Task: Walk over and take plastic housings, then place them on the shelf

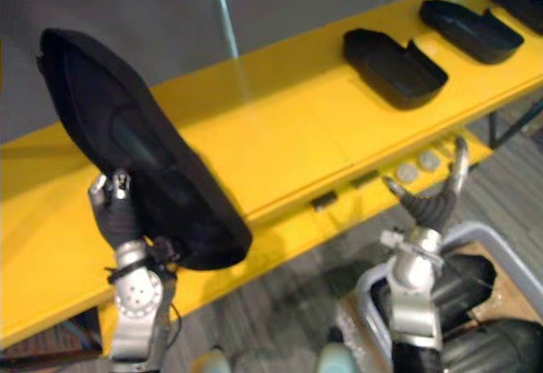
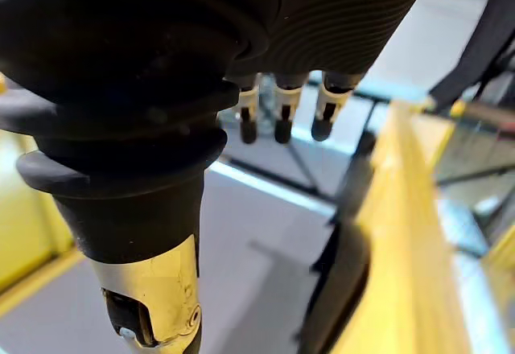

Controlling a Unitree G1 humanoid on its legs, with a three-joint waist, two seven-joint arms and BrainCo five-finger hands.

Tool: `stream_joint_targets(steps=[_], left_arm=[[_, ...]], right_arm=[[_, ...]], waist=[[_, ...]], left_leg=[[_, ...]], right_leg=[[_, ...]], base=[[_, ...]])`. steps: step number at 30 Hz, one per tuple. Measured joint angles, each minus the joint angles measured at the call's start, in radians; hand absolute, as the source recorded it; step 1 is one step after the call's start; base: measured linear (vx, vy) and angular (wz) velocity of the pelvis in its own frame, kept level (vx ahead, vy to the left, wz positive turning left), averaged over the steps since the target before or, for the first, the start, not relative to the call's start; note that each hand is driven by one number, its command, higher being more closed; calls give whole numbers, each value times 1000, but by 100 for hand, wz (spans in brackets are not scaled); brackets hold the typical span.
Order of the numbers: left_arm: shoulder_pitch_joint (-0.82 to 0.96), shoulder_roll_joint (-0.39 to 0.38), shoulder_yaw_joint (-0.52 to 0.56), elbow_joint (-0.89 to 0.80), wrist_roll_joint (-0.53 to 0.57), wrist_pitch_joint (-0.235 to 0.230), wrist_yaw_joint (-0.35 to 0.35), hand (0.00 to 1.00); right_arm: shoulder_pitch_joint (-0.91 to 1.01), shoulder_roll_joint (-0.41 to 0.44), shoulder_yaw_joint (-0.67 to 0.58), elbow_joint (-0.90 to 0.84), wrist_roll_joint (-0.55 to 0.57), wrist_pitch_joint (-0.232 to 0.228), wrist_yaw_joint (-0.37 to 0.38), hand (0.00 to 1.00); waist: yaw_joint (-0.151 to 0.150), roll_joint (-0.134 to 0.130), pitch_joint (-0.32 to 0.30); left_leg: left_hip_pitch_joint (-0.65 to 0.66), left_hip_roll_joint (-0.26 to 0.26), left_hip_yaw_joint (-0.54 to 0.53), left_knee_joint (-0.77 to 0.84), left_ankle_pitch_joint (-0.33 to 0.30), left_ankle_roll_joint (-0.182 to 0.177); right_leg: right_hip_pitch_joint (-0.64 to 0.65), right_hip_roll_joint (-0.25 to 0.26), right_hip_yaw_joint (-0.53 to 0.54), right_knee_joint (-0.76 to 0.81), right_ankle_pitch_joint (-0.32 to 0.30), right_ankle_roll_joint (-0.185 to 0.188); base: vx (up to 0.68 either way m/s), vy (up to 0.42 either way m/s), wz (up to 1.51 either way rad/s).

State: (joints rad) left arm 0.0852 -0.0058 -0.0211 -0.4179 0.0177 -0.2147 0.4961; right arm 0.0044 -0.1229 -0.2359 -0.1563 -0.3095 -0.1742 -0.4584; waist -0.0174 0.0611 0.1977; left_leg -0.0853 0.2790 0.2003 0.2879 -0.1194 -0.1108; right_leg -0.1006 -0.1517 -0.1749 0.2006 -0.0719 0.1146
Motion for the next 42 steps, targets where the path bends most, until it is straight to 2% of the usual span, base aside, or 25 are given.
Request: stream_joint_targets(steps=[1,3,4,5,7,8,9,11,13,14,15,19,21,23,24,26,27,29,32,37,42], left_arm=[[-11,-1,2,-14,2,0,0,100],[-25,-1,2,-13,5,4,-1,100],[-33,1,9,-9,20,6,-4,100],[-48,5,19,11,30,10,-5,100],[-73,29,39,48,34,31,-10,100],[-115,71,75,98,43,56,-13,100],[-137,89,91,120,49,66,-15,100],[-234,177,157,208,70,96,-22,100],[-321,248,175,274,69,116,-31,100],[-432,331,174,359,60,131,-42,100],[-478,366,170,398,57,134,-45,100],[-880,586,60,673,-24,165,-85,100],[-1022,638,-7,774,-50,171,-96,100],[-1246,693,-132,973,-89,173,-132,100],[-1278,701,-150,1008,-92,173,-137,100],[-1442,714,-221,1244,-136,182,-182,100],[-1469,715,-233,1296,-144,189,-195,100],[-1525,732,-253,1460,-174,222,-237,100],[-1537,751,-267,1560,-176,266,-283,100],[-1537,751,-257,1596,-176,297,-295,100],[-1538,750,-162,1594,-178,311,-293,100]], right_arm=[[1,7,2,-9,-1,1,3,0],[6,20,11,-38,-3,2,14,0],[13,39,11,-60,-3,1,24,0],[22,59,11,-72,1,0,28,0],[30,79,12,-72,2,0,40,0],[35,89,13,-73,2,-2,52,0],[37,89,13,-75,2,-3,57,0],[49,88,13,-112,6,-3,83,0],[63,81,8,-146,24,-6,94,0],[72,72,-1,-158,34,-10,108,0],[72,66,-1,-159,45,-12,112,0],[101,51,2,-163,79,-16,134,0],[105,51,5,-164,88,-16,137,0],[103,50,11,-164,100,-16,139,0],[102,50,16,-164,100,-16,139,0],[101,50,34,-180,106,-17,152,0],[101,50,38,-184,112,-17,153,0],[96,50,59,-192,122,-18,160,0],[121,50,75,-205,140,-18,182,0],[203,51,128,-260,140,-18,199,0],[253,51,163,-272,139,-18,199,0]], waist=[[4,6,-4],[5,6,-4],[5,4,-4],[7,-4,-5],[8,-23,-11],[8,-37,-18],[7,-41,-20],[8,-44,-21],[4,-44,-21],[3,-46,-22],[1,-47,-23],[-31,-56,-17],[-49,-59,-15],[-75,-73,-4],[-81,-76,-1],[-113,-83,31],[-115,-83,38],[-137,-81,76],[-149,-79,116],[-166,-81,145],[-165,-79,167]], left_leg=[[26,-17,-32,-41,0,0],[37,-30,-28,-68,-11,-16],[44,-35,-26,-83,-24,-37],[53,-45,-26,-94,-33,-50],[67,-63,-13,-107,-34,-51],[73,-74,6,-107,-37,-51],[74,-78,11,-108,-38,-52],[86,-82,52,-108,-42,-54],[85,-82,64,-104,-45,-56],[84,-82,77,-104,-46,-57],[83,-82,86,-104,-46,-57],[45,-81,88,-89,-45,-59],[36,-81,87,-87,-45,-59],[30,-81,86,-84,-45,-59],[31,-81,86,-84,-45,-59],[32,-82,88,-83,-45,-59],[31,-82,91,-84,-45,-59],[32,-82,112,-84,-45,-59],[27,-80,133,-87,-45,-59],[16,-79,147,-83,-45,-59],[16,-71,180,-63,-45,-60]], right_leg=[[-5,2,10,-4,7,7],[-2,-5,15,-32,37,18],[2,-7,19,-56,55,25],[12,-13,26,-83,73,37],[23,-27,41,-116,97,46],[32,-36,50,-149,119,54],[33,-37,58,-160,128,56],[31,-37,95,-198,161,56],[29,-36,104,-218,178,56],[20,-33,121,-230,192,51],[13,-32,128,-231,194,48],[-28,-30,148,-233,213,48],[-36,-29,150,-233,217,47],[-43,-30,152,-233,218,46],[-43,-30,153,-234,218,46],[-46,-30,161,-237,219,47],[-51,-29,167,-236,220,48],[-64,-27,186,-242,228,50],[-90,-21,216,-243,237,47],[-117,-17,238,-243,241,46],[-146,-6,263,-218,239,44]], base=[[-21,44,-13],[-46,102,-12],[-57,166,-13],[-71,199,-16],[-77,154,-21],[-77,97,-25],[-94,90,-37],[-81,44,-46],[-76,7,-34],[-73,-6,-33],[-70,-7,-31],[-38,-7,-10],[-3,-3,-4],[7,1,-2],[12,-4,-8],[2,-5,-9],[-13,-7,-19],[-18,-9,-25],[-10,-18,-27],[8,-21,-14],[0,-24,-20]])
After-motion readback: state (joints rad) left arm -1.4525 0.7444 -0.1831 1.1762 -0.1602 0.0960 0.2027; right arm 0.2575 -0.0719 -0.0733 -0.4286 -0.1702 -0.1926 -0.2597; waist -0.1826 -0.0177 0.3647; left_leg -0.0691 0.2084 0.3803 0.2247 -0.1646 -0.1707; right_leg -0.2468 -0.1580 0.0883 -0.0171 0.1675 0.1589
